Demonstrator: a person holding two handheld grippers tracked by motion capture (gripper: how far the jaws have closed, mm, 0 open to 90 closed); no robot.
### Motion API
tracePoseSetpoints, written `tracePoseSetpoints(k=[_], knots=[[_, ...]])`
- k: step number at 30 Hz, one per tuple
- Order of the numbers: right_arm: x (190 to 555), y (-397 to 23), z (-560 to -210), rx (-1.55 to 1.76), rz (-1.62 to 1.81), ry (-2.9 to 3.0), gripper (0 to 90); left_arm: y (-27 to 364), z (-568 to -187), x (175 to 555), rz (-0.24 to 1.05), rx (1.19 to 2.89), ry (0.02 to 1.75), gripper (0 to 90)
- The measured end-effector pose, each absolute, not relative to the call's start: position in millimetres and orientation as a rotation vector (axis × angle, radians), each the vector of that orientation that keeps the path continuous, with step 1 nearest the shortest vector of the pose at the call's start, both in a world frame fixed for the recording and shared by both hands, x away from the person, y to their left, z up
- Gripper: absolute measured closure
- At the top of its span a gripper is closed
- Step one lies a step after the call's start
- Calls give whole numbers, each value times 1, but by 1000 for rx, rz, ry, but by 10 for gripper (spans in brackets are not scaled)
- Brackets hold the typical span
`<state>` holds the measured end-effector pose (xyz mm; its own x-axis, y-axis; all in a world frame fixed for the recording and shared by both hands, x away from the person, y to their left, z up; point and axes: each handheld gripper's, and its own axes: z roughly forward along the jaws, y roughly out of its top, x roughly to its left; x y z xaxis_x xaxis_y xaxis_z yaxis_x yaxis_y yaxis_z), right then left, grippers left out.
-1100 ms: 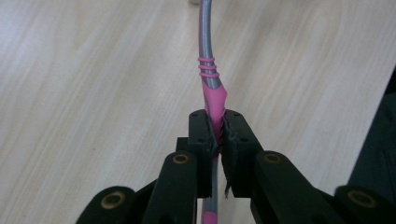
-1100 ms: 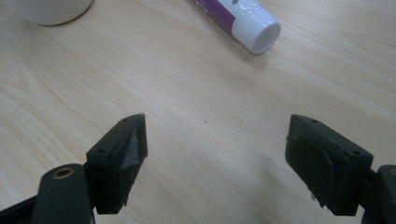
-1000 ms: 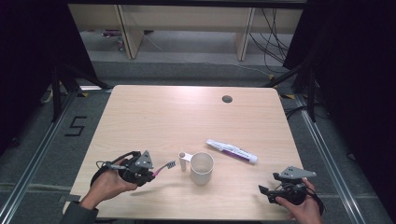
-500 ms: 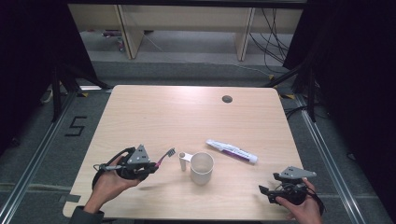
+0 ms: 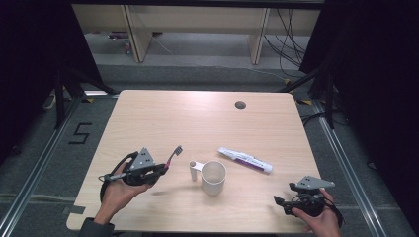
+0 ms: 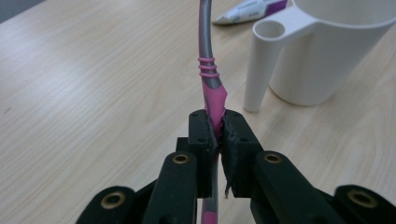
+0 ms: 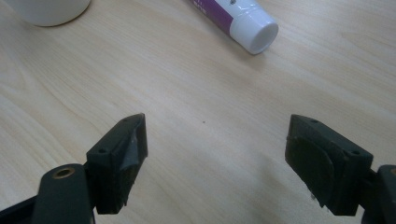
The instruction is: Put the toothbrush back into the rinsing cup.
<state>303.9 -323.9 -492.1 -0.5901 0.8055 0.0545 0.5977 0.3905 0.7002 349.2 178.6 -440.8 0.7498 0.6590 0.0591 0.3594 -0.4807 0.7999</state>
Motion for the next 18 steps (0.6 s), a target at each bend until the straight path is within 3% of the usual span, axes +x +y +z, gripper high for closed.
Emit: tracePoseSetpoints(k=[7,18], knots=[[304,-324,-492,1234,1009,2349,219,184,-434,350,501,1898,815,823],[304,-324,-492,1229,1003,2352,219,184,-429,350,499,1727,817,823]])
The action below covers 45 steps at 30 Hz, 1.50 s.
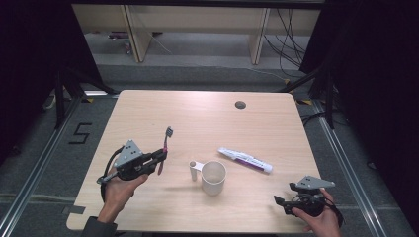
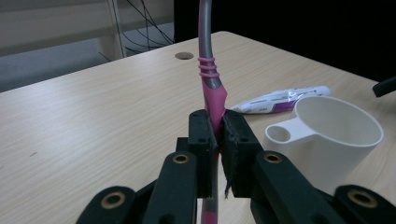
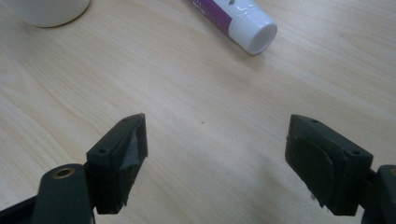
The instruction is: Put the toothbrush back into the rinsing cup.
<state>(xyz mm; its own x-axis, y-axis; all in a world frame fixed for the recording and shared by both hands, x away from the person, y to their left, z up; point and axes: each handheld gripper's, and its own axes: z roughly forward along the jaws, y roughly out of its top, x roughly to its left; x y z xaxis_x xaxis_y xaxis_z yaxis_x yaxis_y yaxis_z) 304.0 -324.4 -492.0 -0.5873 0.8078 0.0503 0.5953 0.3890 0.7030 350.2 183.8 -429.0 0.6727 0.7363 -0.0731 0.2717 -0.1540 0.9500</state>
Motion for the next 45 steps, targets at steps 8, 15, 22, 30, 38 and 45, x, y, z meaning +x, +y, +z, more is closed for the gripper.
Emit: tracePoseSetpoints(k=[8,15,22,30,38,45], knots=[[303,-324,-492,1236,1010,2348,219,176,-424,352,461,1680,805,823],[303,-324,-492,1237,1012,2352,219,167,-417,354,452,1655,776,823],[304,-324,-492,1235,1011,2354,219,153,-407,357,452,1620,745,823],[302,-322,-492,1267,1011,2352,219,141,-400,359,448,1613,720,823],[304,-324,-492,1231,1004,2358,219,130,-392,361,441,1596,697,823],[304,-324,-493,1233,1005,2358,219,122,-394,362,427,1605,684,823]])
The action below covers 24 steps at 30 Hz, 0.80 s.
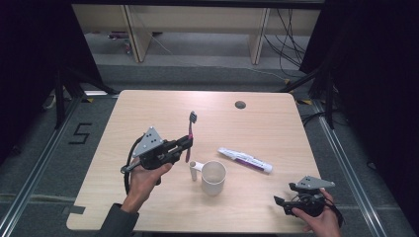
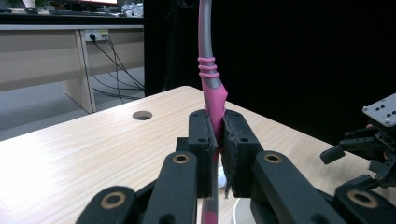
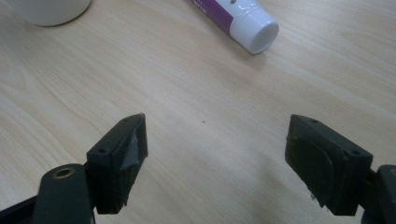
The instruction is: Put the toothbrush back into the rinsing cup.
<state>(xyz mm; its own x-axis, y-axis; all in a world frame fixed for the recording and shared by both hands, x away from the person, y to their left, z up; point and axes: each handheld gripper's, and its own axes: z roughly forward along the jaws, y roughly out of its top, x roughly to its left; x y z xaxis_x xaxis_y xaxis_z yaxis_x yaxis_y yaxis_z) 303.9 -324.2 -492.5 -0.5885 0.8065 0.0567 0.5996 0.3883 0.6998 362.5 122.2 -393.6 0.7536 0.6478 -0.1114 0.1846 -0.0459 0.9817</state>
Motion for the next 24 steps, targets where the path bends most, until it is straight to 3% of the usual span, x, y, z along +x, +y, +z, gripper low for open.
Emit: tracePoseSetpoints(k=[24], knots=[[304,-324,-492,1216,1006,2358,220,107,-415,368,404,1628,683,822]])
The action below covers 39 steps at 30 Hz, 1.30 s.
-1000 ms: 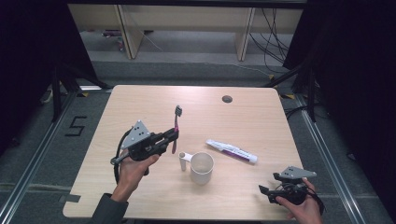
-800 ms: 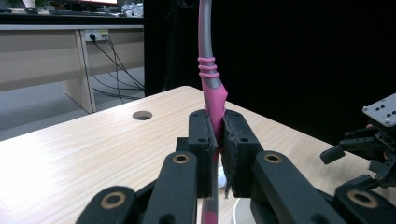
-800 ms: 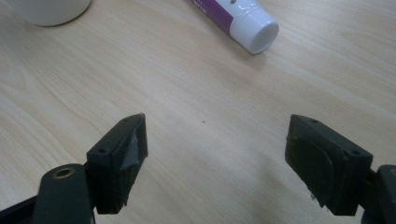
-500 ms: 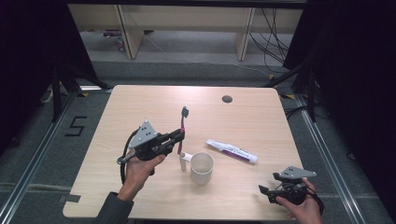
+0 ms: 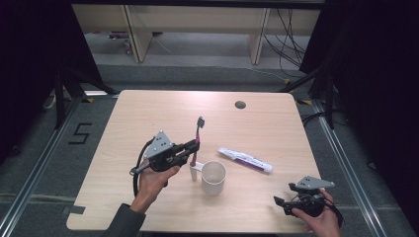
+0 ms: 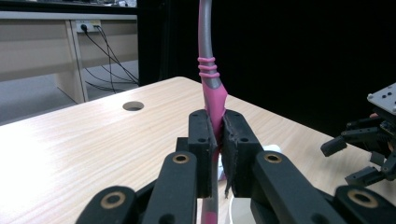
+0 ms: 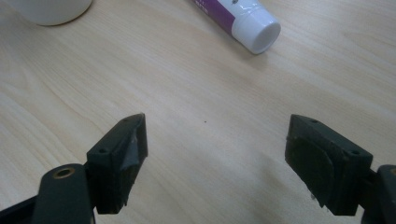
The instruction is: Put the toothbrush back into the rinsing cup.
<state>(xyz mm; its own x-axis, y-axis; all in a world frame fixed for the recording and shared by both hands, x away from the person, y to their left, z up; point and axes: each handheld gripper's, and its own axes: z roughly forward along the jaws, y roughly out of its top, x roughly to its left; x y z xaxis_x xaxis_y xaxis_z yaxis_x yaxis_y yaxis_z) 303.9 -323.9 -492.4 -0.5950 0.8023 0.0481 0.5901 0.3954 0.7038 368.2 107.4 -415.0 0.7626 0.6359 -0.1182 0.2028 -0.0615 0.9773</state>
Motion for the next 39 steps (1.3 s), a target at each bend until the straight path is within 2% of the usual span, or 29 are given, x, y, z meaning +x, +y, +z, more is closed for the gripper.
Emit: tracePoseSetpoints(k=[39], knots=[[304,-323,-492,1235,1012,2368,220,112,-456,364,381,1691,723,820]])
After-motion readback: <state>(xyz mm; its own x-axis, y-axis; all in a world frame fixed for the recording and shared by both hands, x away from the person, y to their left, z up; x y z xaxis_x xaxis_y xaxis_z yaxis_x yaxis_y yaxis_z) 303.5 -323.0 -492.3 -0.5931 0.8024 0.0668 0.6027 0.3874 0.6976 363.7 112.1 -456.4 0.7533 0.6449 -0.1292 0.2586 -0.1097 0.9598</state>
